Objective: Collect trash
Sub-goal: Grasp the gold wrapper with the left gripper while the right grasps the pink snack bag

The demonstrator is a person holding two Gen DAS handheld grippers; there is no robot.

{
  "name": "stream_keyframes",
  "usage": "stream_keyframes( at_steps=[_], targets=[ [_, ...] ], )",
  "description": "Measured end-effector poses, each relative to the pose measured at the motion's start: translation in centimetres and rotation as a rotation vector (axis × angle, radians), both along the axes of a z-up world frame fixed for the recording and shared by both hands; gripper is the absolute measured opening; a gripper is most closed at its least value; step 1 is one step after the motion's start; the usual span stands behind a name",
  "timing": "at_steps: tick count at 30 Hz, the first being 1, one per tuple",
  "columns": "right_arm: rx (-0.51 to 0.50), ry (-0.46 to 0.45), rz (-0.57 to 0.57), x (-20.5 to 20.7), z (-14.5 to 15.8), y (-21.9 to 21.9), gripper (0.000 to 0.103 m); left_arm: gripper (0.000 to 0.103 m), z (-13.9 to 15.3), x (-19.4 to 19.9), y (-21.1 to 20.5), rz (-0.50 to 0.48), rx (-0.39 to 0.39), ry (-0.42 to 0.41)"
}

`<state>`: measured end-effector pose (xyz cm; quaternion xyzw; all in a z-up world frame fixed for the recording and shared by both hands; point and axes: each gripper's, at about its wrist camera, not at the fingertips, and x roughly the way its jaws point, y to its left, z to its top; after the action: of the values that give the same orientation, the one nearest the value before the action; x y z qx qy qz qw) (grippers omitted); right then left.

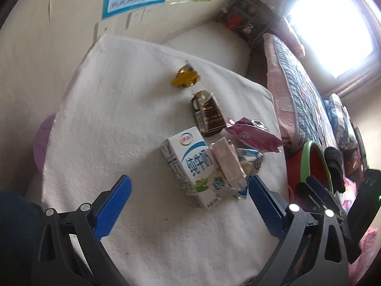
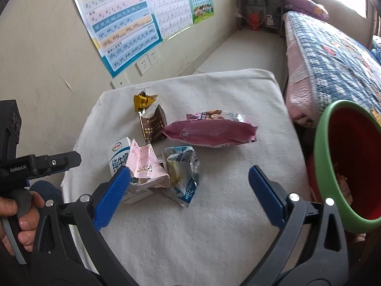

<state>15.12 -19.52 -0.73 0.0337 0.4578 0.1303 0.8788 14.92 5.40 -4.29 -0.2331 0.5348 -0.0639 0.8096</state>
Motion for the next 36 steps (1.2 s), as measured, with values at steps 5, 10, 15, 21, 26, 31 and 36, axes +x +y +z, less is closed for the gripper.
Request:
stream_keyframes(
  at_steps=[5, 10, 15, 21, 26, 31, 36],
  targets=[
    [-0.001, 0.039, 0.028, 1.5, -1.8, 1.0, 0.094, 0.087, -2.5, 1.3, 0.5, 0.028, -0.069, 0.063],
    [0.004, 0.058, 0.033, 2.6, -2.8, 1.3, 0.091, 0.087, -2.7, 3.6, 0.5, 0.038, -0.053, 0.059],
    [0.026, 0.047, -0.03, 4.1, -2.9, 0.2, 0.091, 0.087, -1.7, 7.3, 0.5, 0.005, 0.004, 0.024],
    [0.004, 0.02, -0.123, 6.6, -3.0, -2.4, 0.091, 0.087, -1.3, 11.9, -0.8, -0.102, 0.114, -0.005],
    [-0.019, 0.045, -0.117, 8.8, -4.2, -3.4, 0.091, 0.087, -2.4, 15.2, -1.6, -0.168, 0.194, -0.002],
    [-0.014, 0.07, -0.083, 10.1, -5.8, -3.9, 0.091, 0.087, -4.3, 17.7, -2.0, -0.191, 0.223, 0.021],
    [-0.013, 0.084, -0.045, 11.0, -7.2, -3.7, 0.083, 0.085, -5.9, 19.7, -2.0, -0.189, 0.232, 0.035]
  ],
)
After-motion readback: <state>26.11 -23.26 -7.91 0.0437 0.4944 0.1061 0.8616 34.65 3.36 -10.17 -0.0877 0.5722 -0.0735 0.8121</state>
